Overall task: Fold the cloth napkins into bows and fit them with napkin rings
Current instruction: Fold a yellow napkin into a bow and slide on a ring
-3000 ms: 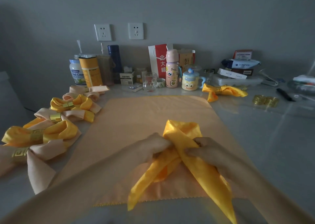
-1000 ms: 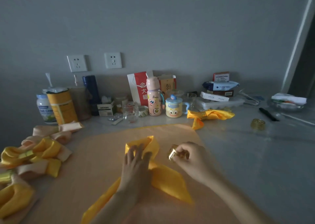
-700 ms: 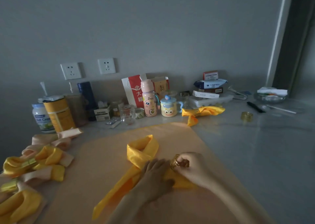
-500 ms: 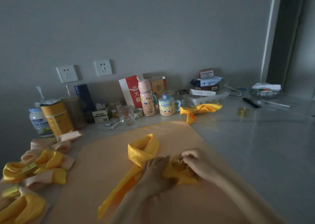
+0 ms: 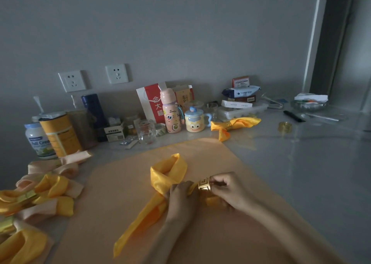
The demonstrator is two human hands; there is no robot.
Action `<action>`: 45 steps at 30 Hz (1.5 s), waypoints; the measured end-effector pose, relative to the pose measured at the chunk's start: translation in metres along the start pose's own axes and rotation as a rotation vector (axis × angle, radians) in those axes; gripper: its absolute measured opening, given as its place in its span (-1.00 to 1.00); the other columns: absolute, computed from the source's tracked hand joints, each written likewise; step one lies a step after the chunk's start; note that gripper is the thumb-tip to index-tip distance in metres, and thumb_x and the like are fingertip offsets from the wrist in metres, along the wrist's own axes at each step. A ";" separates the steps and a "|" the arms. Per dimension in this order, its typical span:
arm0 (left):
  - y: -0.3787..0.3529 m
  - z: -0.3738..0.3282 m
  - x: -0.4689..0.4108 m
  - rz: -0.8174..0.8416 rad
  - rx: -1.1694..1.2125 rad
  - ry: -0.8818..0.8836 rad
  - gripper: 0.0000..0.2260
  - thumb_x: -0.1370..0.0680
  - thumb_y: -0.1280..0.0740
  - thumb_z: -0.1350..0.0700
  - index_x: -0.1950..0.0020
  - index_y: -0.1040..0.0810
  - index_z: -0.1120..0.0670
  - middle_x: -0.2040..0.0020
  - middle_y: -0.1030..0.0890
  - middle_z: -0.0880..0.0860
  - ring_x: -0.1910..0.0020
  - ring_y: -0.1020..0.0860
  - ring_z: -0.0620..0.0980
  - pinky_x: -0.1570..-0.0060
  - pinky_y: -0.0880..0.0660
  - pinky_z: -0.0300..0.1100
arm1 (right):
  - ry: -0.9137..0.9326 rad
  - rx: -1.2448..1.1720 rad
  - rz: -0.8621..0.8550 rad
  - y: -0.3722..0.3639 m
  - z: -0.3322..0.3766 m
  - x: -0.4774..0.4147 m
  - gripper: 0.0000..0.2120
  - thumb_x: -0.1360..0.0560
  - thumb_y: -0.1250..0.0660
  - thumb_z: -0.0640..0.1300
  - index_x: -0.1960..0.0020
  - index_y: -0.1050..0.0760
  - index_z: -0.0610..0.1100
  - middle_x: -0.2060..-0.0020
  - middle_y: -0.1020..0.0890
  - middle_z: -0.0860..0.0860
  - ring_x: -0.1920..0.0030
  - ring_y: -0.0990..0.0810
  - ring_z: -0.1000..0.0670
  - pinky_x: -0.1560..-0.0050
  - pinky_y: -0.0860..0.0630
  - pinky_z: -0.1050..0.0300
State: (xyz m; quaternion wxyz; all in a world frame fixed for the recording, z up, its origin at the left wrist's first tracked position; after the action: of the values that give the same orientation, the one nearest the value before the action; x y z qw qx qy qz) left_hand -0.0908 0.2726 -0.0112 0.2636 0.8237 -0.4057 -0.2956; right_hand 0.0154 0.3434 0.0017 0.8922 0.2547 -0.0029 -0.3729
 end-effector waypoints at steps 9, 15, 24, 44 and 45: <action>0.006 -0.007 -0.001 0.105 0.447 0.009 -0.69 -0.29 -0.20 0.12 0.19 -0.55 0.35 0.29 -0.56 0.19 0.28 -0.47 -0.05 0.23 -0.38 -0.20 | 0.148 -0.063 -0.039 -0.005 0.013 -0.001 -0.85 -0.50 -0.27 -0.37 0.10 -0.63 -0.29 0.43 -0.53 0.09 0.55 -0.45 0.23 0.53 -0.29 0.41; 0.011 -0.003 0.001 0.082 0.405 -0.016 -0.72 -0.26 -0.16 0.15 0.28 -0.54 0.33 0.30 -0.50 0.14 0.27 -0.41 -0.07 0.25 -0.32 -0.23 | 0.206 0.197 0.042 -0.017 0.010 -0.003 -0.83 -0.48 -0.29 -0.33 0.19 -0.56 -0.10 0.39 -0.51 0.16 0.37 -0.46 0.20 0.31 -0.32 0.27; 0.019 -0.014 0.011 0.026 -0.011 -0.090 -0.44 -0.24 -0.09 0.09 -0.26 -0.35 -0.06 -0.09 -0.36 -0.25 -0.16 -0.21 -0.20 -0.22 -0.03 -0.27 | 0.287 0.298 -0.088 -0.012 0.016 -0.003 -0.89 -0.47 -0.34 -0.23 0.20 -0.47 -0.11 0.27 -0.47 0.04 0.31 -0.42 0.10 0.28 -0.30 0.32; 0.033 -0.027 -0.010 0.198 -0.197 -0.166 -0.55 -0.42 -0.47 0.06 -0.28 -0.46 -0.06 -0.15 -0.52 -0.14 -0.25 -0.38 -0.10 -0.17 -0.07 -0.28 | 0.150 0.082 -0.118 0.006 0.018 -0.005 -0.79 -0.44 -0.39 -0.18 0.31 -0.46 0.03 0.45 -0.50 0.07 0.42 -0.42 0.15 0.36 -0.33 0.24; 0.031 -0.024 -0.011 0.220 -0.167 -0.143 -0.55 -0.41 -0.48 0.06 -0.27 -0.46 -0.07 -0.11 -0.52 -0.16 -0.22 -0.40 -0.11 -0.27 -0.11 -0.22 | 0.149 0.099 -0.104 0.005 0.017 -0.005 -0.81 -0.44 -0.39 -0.17 0.29 -0.46 0.02 0.45 -0.50 0.04 0.43 -0.40 0.14 0.36 -0.32 0.22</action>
State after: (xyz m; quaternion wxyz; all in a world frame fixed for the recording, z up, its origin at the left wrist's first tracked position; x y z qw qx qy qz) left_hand -0.0951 0.2697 0.0292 0.3325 0.7264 -0.4851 -0.3557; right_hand 0.0118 0.3413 0.0198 0.8557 0.3255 0.0581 -0.3982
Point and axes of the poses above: each hand's wrist, its own x-axis away from the middle knuckle, its own y-axis out of the back of the hand, z = x × y, the point moved 10 cm from there along -x, towards the middle knuckle
